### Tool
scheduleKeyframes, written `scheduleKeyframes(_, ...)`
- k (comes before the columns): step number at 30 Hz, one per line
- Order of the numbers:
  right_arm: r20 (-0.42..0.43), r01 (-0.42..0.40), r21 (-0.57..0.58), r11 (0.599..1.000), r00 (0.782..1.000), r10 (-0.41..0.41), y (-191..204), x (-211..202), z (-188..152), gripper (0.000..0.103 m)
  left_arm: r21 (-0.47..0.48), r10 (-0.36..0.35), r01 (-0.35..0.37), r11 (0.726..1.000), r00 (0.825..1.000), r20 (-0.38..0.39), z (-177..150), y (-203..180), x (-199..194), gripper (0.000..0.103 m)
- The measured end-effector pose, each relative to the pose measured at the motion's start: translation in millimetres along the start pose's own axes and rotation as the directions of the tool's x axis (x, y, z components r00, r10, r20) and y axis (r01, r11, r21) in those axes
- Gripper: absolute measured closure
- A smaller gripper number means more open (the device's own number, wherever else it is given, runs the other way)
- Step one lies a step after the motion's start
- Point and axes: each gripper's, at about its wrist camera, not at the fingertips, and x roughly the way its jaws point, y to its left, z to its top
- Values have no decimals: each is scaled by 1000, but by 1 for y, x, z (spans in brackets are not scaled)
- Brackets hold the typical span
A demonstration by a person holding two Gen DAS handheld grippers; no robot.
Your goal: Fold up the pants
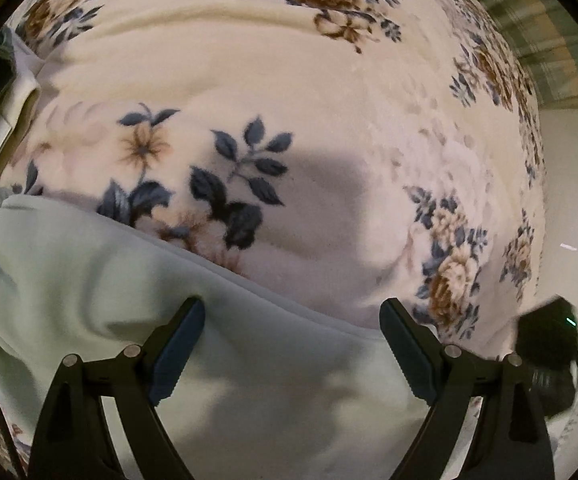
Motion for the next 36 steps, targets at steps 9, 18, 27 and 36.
scheduleKeyframes(9,-305,-4,-39,999,952,-8,23,78,25,29,88,136,-141,986,989,54,-4,0,-2,14)
scheduleKeyframes(18,-158,114,60,992,982,-103,30,74,53,84,223,261,-269,937,963,66,-5,8,20,14)
scheduleKeyframes(27,165,100,53,994,980,-108,26,-32,65,86,193,224,-228,954,974,44,3,22,11,14)
scheduleKeyframes(36,3,310,-157,938,950,-314,45,50,28,89,131,175,-197,972,972,159,-18,46,-32,14)
